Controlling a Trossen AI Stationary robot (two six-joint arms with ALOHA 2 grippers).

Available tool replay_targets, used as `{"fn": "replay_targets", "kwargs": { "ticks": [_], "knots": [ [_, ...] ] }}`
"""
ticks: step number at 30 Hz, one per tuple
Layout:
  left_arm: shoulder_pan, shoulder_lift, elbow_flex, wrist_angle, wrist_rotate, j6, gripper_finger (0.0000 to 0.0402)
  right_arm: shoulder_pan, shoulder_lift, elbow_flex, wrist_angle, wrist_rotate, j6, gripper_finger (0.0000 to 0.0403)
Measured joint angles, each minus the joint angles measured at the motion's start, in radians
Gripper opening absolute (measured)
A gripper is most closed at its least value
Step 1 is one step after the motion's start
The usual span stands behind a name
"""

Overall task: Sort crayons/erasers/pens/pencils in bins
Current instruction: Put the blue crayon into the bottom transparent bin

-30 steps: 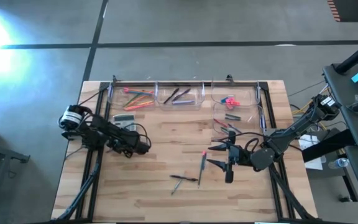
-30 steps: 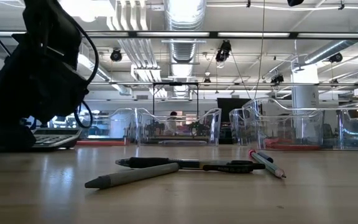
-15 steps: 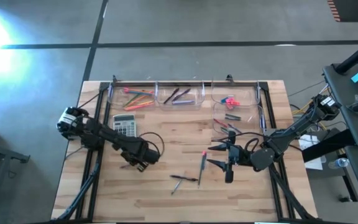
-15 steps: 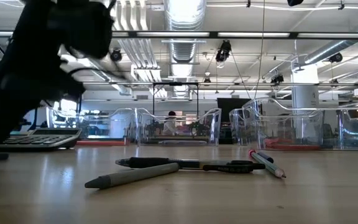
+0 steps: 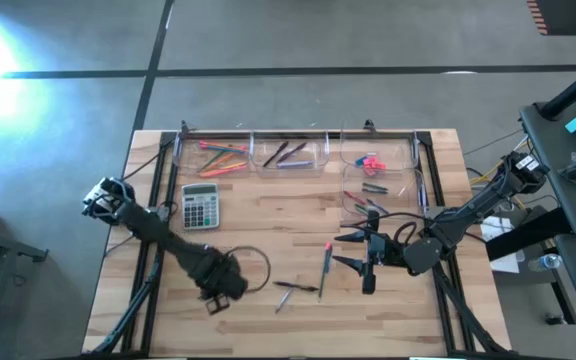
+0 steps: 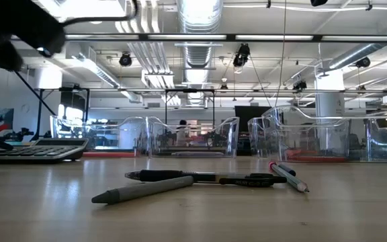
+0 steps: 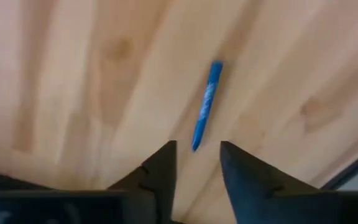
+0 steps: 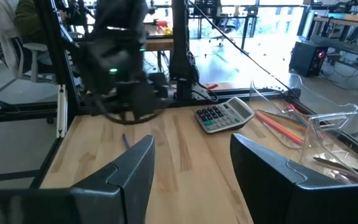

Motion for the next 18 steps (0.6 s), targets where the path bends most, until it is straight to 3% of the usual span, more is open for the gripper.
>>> {"fn": "replay_targets", "kwargs": {
  "ticks": [4,10,14,18],
  "knots": [
    [-0.09,0.001,-0.007,0.041,0.004,-0.065,0.0163,0.0,0.0,0.0,0.0,0.0,-0.001,0.0201],
    [-0.165,0.015,-0.026,0.304,-0.081,-0.104,0.0239,0.0,0.0,0.0,0.019,0.0,-0.002,0.0201],
    [-0.169,0.072,-0.052,0.303,-0.07,-0.097,0.027,0.0,0.0,0.0,0.022,0.0,0.001,0.0201],
    [-0.173,0.118,-0.119,0.414,-0.001,-0.072,0.0281,0.0,0.0,0.0,0.021,0.0,0.008,0.0201]
  ]
}}
